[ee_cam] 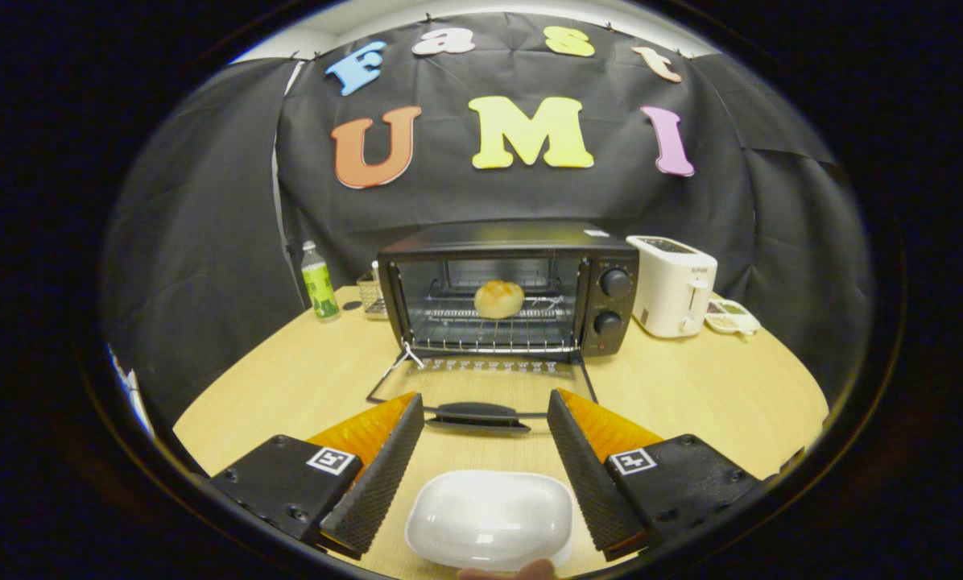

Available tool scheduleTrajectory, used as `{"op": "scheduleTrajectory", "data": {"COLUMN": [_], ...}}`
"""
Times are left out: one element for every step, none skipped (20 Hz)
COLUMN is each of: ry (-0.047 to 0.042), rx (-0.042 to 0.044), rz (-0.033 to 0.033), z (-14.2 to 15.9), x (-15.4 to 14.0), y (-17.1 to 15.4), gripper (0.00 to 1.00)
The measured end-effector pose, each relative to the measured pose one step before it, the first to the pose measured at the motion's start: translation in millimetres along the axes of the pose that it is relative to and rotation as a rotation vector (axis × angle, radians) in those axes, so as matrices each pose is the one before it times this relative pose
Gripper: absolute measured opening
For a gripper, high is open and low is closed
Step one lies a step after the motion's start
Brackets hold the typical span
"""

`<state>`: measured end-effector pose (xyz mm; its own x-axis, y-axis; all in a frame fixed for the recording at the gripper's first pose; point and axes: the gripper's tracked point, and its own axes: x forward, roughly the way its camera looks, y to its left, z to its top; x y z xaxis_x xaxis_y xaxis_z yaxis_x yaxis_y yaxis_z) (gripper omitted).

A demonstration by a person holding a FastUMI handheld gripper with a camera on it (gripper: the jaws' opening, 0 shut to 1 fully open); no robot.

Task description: Open the toaster oven, put the food inside, and close the toaster oven door.

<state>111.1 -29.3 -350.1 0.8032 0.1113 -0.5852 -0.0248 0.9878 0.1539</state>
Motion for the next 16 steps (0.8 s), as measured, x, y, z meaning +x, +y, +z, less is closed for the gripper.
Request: {"op": "scheduleTrajectory", "data": {"ry": [0.01858,0.02023,0.0219,0.01824,0.0173,0.01702,0.02045,0.0185,0.01628,0.01825,0.02058,0.01595,0.01789,0.01876,0.01777,0.01133], "rx": [0.00527,0.00459,0.00227,-0.00027,-0.00078,-0.00004,0.00241,0.00551,0.0059,0.00625,-0.00002,-0.00159,-0.00406,-0.00154,-0.00091,0.00269], "rz": [-0.00196,0.00013,0.00099,0.00211,0.00295,0.00446,0.00351,0.0036,0.00271,0.00353,0.0011,0.00079,0.00262,0.00763,0.00205,0.00117], "z": [-9.22,-8.35,-8.6,-5.92,-5.52,-3.85,-5.23,-3.59,-3.1,-2.08,-2.66,-1.82,-1.99,-1.75,-3.62,-0.45], "x": [3.34,4.06,5.23,3.7,3.9,5.08,5.38,4.69,5.05,5.02,6.02,5.1,4.07,4.63,3.98,4.31], "y": [-0.97,-0.24,0.18,0.99,1.62,1.15,0.91,0.57,0.11,0.57,0.39,0.14,1.76,2.96,0.9,-0.27], "gripper": [1.0,0.99,0.99,0.99,0.99,0.99,0.99,0.99,0.99,0.99,1.0,1.0,1.0,0.99,1.0,1.0]}}
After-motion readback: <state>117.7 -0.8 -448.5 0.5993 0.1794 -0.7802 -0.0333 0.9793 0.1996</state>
